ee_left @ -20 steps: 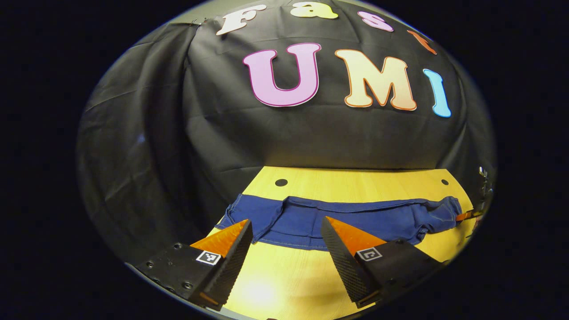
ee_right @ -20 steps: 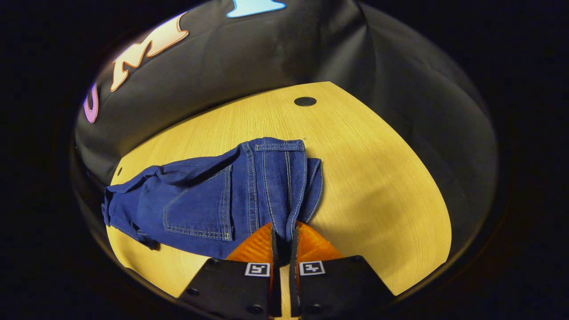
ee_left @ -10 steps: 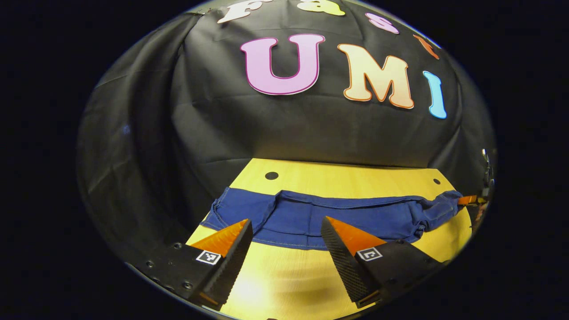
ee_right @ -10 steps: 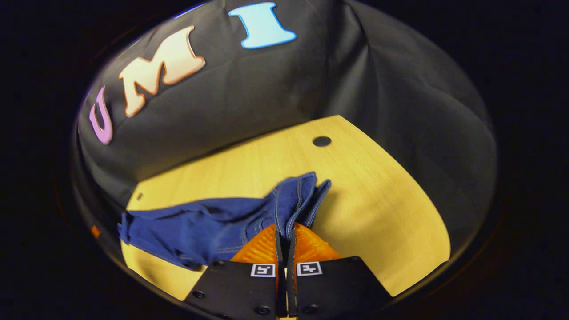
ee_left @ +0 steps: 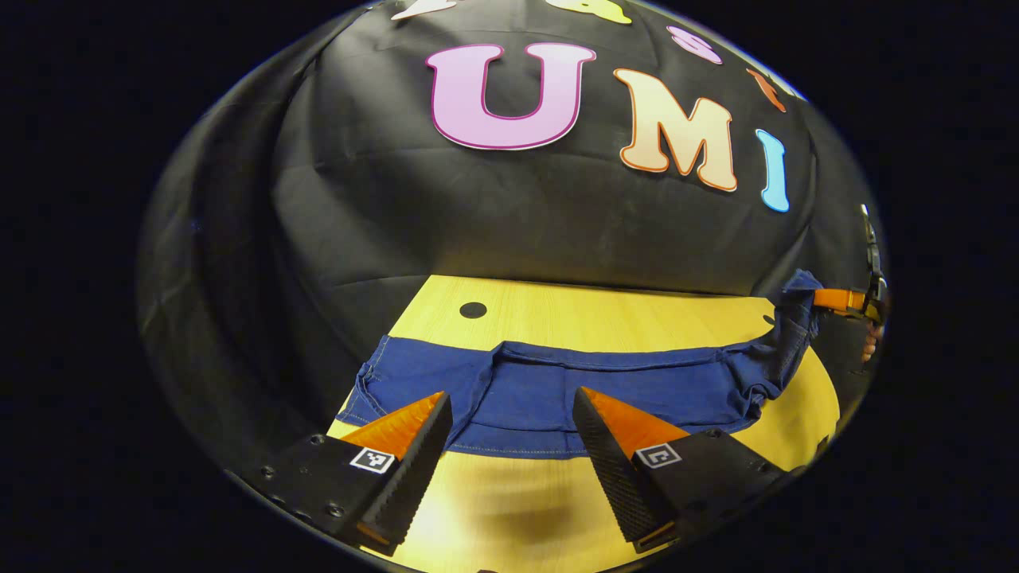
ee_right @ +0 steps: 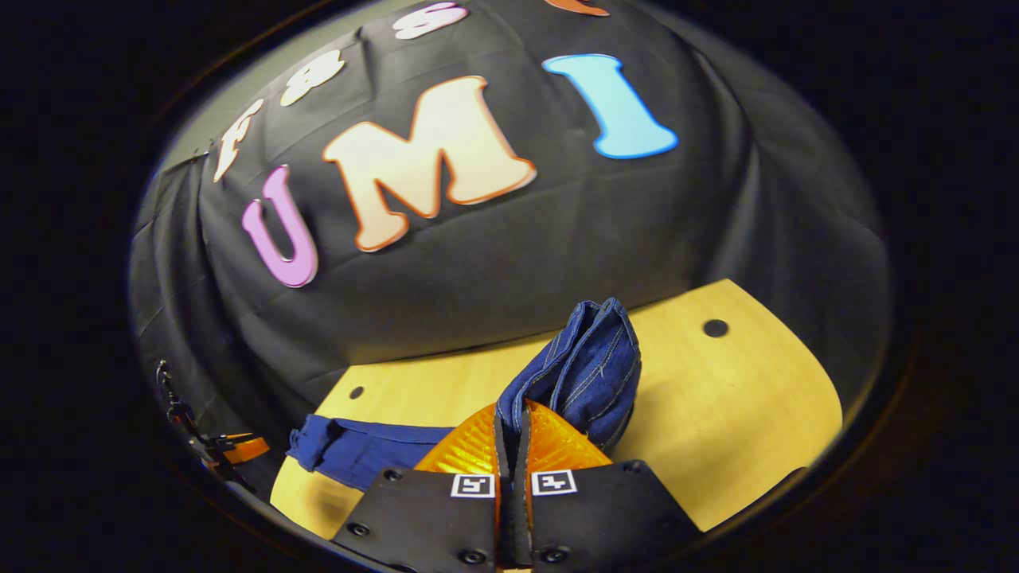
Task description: Grasp the waist and the cuffs of the jeans and fold them to make the two legs overlap; first hold the waist and fold one-third of the jeans toward the cuffs, then hold the cuffs and fold the remaining one-third in the same direction to finish folding.
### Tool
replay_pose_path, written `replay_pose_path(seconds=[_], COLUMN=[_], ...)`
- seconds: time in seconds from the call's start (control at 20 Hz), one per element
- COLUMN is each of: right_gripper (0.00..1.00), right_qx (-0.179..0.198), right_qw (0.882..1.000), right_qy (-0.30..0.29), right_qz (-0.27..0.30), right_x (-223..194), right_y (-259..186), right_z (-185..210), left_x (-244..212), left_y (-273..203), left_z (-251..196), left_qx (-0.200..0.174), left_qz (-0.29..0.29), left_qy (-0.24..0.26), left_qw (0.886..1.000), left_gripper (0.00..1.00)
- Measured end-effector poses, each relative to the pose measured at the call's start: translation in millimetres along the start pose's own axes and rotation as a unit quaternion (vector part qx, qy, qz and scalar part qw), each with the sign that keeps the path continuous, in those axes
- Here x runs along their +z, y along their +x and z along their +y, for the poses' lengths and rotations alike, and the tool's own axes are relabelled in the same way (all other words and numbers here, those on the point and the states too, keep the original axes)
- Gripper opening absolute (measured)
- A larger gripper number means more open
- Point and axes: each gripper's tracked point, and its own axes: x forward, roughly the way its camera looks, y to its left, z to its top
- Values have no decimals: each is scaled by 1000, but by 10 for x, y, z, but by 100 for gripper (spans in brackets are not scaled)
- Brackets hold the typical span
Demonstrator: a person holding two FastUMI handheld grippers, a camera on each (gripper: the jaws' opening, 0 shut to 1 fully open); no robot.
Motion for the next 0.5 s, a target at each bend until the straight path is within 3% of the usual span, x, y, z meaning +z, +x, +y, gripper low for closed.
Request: replay_pose_path(seconds=[0.25, 0.45, 0.5], right_gripper=[2, 3, 2], right_qx=[71, 151, 156], right_qw=[997, 988, 986], right_qy=[1, -8, -17], right_qz=[-13, 36, 60], right_x=[-79, -704, -967], right_y=[262, 500, 585], right_z=[986, 1923, 2084], left_x=[-5, -10, -37], left_y=[143, 198, 219], left_z=[211, 389, 456], left_qx=[-16, -19, -17], left_qz=[-2, -11, -10], left_qy=[-4, -17, -21], left_qw=[1000, 1000, 1000], left_gripper=[93, 94, 94])
